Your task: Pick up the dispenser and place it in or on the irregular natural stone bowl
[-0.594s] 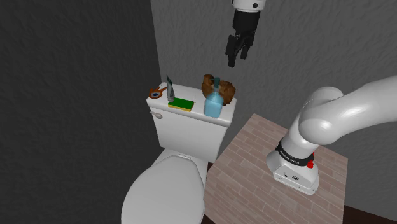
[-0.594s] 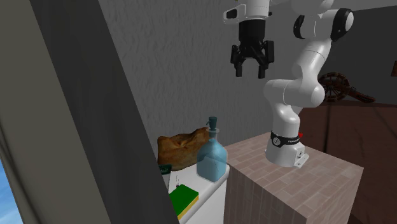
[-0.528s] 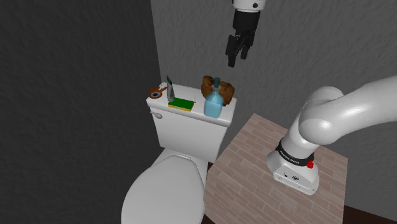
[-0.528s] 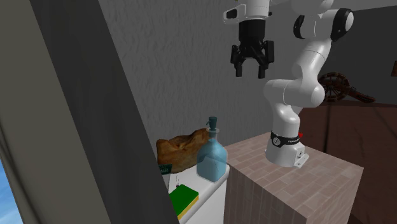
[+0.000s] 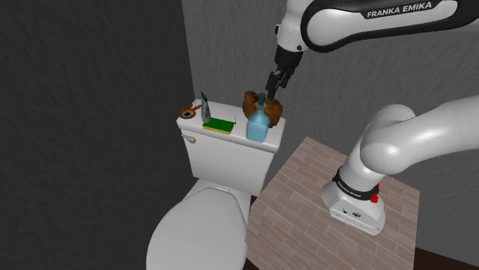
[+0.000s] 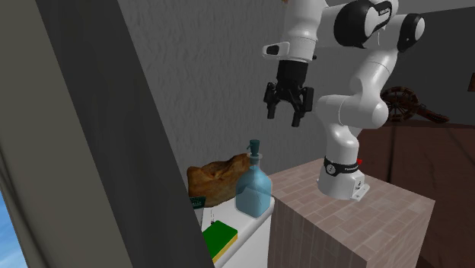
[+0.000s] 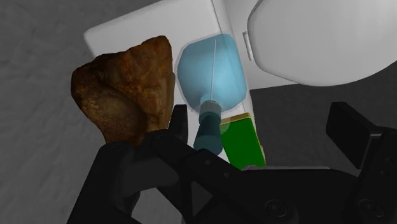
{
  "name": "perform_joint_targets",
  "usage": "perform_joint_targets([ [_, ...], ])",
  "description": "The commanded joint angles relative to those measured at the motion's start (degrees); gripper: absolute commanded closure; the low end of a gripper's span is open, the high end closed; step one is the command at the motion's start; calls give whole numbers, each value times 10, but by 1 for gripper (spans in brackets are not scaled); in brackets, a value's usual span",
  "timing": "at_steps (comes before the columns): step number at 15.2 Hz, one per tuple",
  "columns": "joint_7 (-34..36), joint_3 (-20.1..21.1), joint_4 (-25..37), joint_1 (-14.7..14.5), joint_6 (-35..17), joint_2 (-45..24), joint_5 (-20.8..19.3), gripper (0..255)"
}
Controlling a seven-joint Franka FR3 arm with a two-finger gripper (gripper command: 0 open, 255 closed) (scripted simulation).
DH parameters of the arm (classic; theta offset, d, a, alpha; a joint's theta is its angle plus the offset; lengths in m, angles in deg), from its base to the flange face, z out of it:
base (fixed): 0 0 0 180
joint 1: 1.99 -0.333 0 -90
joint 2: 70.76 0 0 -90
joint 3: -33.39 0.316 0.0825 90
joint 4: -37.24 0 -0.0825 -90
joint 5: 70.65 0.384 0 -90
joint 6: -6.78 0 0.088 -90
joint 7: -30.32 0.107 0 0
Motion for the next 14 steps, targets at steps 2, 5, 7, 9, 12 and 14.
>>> perform_joint_targets([
  [2,-13,-3,-59,9,-115,-12,-21,0],
  [5,-20,-3,-102,23,-236,-47,-46,0],
  [7,-21,-3,-115,30,-282,-66,-57,0],
  [9,-19,-2,-119,34,-305,-83,-60,0],
  [12,-16,-1,-125,39,-338,-111,-65,0],
  [14,-12,1,-128,45,-368,-137,-70,0],
])
